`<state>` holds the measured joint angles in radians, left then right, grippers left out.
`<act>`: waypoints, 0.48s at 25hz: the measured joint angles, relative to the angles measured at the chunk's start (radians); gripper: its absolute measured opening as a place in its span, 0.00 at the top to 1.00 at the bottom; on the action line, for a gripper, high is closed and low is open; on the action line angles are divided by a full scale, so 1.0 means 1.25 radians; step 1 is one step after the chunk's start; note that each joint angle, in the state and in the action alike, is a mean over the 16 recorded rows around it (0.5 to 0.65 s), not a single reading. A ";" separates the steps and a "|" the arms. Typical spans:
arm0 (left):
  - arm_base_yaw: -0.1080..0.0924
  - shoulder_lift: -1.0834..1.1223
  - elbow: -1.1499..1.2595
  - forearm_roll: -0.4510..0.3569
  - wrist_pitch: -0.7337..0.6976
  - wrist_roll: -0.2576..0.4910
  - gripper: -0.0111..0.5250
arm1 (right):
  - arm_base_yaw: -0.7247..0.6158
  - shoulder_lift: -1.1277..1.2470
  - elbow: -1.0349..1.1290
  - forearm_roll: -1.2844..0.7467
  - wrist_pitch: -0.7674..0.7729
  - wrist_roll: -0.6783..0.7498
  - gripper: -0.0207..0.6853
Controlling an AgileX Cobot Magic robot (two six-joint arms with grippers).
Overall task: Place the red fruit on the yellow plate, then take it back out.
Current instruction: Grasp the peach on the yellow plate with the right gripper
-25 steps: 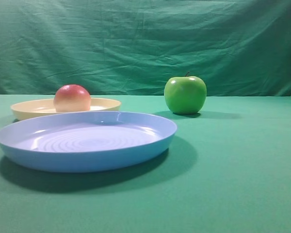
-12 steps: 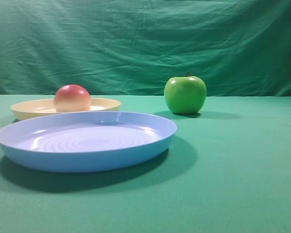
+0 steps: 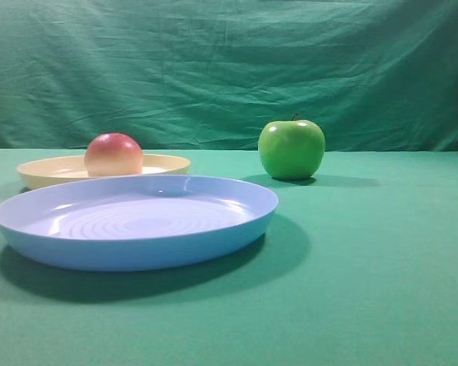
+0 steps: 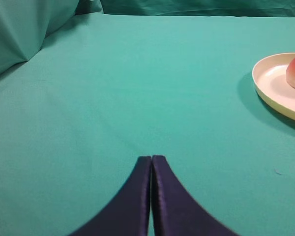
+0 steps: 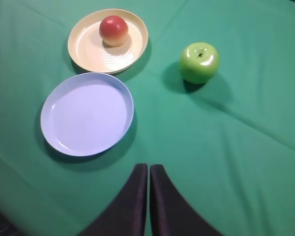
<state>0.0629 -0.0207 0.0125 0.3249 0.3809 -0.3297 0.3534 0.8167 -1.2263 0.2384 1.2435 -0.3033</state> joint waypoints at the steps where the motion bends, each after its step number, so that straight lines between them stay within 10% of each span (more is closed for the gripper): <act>1: 0.000 0.000 0.000 0.000 0.000 0.000 0.98 | 0.000 -0.021 0.004 -0.009 0.006 0.000 0.97; 12: 0.000 0.000 0.000 0.000 0.000 0.000 0.98 | -0.010 -0.201 0.062 -0.071 -0.018 0.001 0.97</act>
<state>0.0629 -0.0207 0.0125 0.3249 0.3809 -0.3297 0.3409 0.5652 -1.1488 0.1501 1.2213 -0.3021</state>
